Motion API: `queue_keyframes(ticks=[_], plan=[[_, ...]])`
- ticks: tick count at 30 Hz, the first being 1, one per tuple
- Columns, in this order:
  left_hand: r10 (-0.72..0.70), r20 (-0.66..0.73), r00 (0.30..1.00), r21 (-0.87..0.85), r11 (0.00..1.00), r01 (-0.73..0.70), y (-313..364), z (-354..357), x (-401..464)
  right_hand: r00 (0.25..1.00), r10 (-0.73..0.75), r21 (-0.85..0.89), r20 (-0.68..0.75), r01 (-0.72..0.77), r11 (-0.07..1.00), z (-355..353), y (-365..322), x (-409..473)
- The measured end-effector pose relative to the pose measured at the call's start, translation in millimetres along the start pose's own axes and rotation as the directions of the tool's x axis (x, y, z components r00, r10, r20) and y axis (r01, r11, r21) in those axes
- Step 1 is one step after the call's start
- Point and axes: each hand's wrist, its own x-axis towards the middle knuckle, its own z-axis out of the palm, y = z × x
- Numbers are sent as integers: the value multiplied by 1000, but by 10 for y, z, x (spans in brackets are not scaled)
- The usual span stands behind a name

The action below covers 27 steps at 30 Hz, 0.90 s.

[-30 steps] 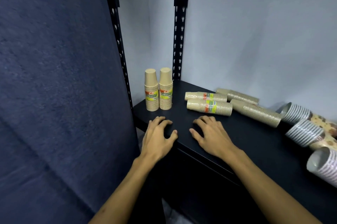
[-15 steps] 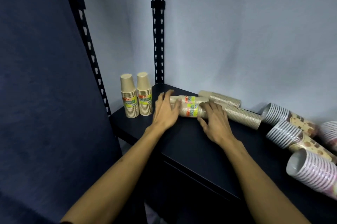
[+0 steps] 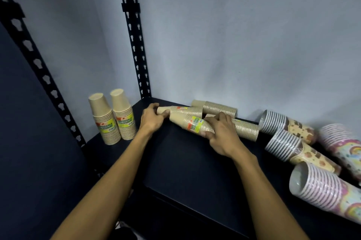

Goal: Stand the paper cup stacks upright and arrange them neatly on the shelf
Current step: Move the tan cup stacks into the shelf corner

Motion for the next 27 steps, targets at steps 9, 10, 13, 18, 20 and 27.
queue_keyframes(ticks=[9, 10, 13, 18, 20, 27], plan=[[-59, 76, 995, -273, 959, 77, 69, -34, 61, 993, 103, 405, 48, -114, 907, 22, -50, -6], [-60, 46, 997, -339, 938, 72, 115, -87, 30, 992, 115, 441, 47, -124, 889, 32, -50, -13], [45, -14, 999, -421, 906, -47, 316, -296, -91, 989, 144, 503, 31, -140, 853, 63, -59, -50], [407, 145, 902, -75, 913, -400, 701, -657, -341, 987, 156, 551, -29, -114, 826, 128, -110, -108], [462, 230, 856, -46, 884, -465, 730, -660, -377, 988, 151, 566, -33, -106, 817, 139, -122, -127], [448, 150, 881, -233, 882, -409, 539, -230, -550, 995, 78, 541, -65, -31, 841, 111, -136, -209]])
